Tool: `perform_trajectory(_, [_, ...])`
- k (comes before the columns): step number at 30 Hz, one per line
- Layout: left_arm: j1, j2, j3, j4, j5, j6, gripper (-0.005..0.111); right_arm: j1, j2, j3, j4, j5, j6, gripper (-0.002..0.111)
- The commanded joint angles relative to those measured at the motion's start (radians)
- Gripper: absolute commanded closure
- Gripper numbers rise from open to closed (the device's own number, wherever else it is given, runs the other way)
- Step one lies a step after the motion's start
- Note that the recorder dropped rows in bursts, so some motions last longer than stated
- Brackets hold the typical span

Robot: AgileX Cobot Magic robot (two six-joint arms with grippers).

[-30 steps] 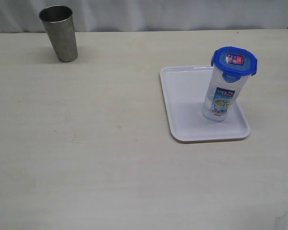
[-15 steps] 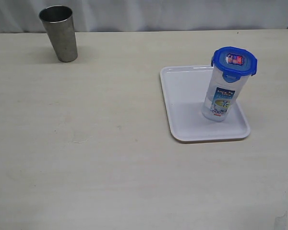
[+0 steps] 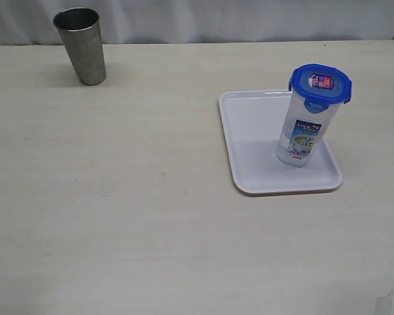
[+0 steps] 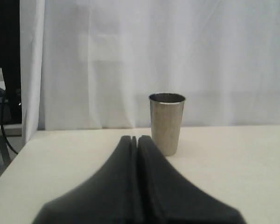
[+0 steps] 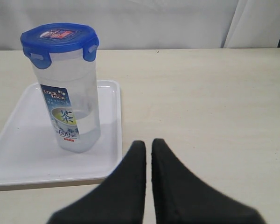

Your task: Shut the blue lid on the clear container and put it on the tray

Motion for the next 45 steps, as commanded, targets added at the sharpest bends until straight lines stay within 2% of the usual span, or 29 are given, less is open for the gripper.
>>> perform_trajectory(1, [0.001,-0.003,0.002,0.033,0.117,0.000,0.107,-0.005,-0.005,0.001,0.003,-0.002,-0.002,0.104])
perform_trajectory(8, [0.001,-0.003,0.002,0.052,0.227,0.011,0.107,-0.005,-0.005,0.001,0.003,-0.002,-0.002,0.104])
perform_trajectory(45, [0.001,-0.003,0.002,0.050,0.227,0.067,0.107,-0.005,-0.005,0.001,0.003,-0.002,-0.002,0.104])
